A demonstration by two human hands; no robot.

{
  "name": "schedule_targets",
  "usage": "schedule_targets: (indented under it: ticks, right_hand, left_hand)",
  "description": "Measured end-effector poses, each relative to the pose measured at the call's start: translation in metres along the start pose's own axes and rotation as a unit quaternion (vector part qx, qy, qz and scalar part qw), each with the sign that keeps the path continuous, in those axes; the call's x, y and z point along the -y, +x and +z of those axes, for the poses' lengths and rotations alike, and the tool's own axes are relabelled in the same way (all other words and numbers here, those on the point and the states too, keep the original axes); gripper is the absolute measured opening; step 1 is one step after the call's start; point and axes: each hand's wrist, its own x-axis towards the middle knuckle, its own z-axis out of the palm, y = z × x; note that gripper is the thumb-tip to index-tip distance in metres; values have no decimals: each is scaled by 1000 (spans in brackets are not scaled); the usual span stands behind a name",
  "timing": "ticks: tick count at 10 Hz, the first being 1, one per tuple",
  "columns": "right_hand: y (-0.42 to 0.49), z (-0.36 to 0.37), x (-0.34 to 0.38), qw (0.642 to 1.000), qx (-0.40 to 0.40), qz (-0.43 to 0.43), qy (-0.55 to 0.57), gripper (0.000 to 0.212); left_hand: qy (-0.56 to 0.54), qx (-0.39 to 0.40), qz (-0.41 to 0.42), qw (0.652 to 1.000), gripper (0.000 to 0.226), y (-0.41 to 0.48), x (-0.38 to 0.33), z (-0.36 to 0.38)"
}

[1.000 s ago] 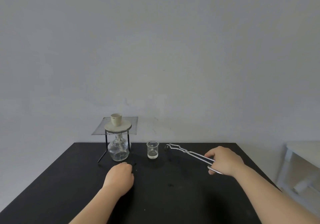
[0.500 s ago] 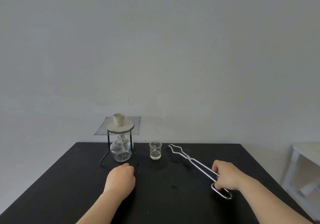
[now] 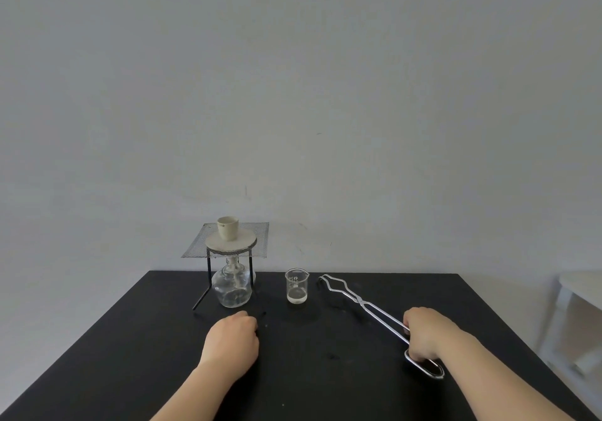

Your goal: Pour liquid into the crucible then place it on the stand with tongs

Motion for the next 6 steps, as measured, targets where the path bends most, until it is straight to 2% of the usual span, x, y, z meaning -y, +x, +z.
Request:
schedule_targets:
  ticks: [1, 2, 4, 5, 6]
  right_hand:
    - [0, -3, 4, 1000, 12, 3, -25, 17]
    - [-1, -2, 6, 999, -8, -1, -33, 27]
    - [-6, 1, 6, 998, -9, -24, -54, 12]
    - [-10, -2, 6, 999, 0, -8, -52, 30]
    - [-15, -19, 10, 999, -32, -15, -10, 18]
  left_hand:
    - [-1, 6, 2, 1000, 33, -2, 0, -2]
    - [-4, 12, 7, 1000, 33, -4, 0, -3]
    - [-18, 31, 15, 999, 31, -6, -1, -8]
    - [-18, 46, 0, 999, 32, -6, -4, -15]
    - [-43, 17, 8, 999, 33, -4, -10, -29]
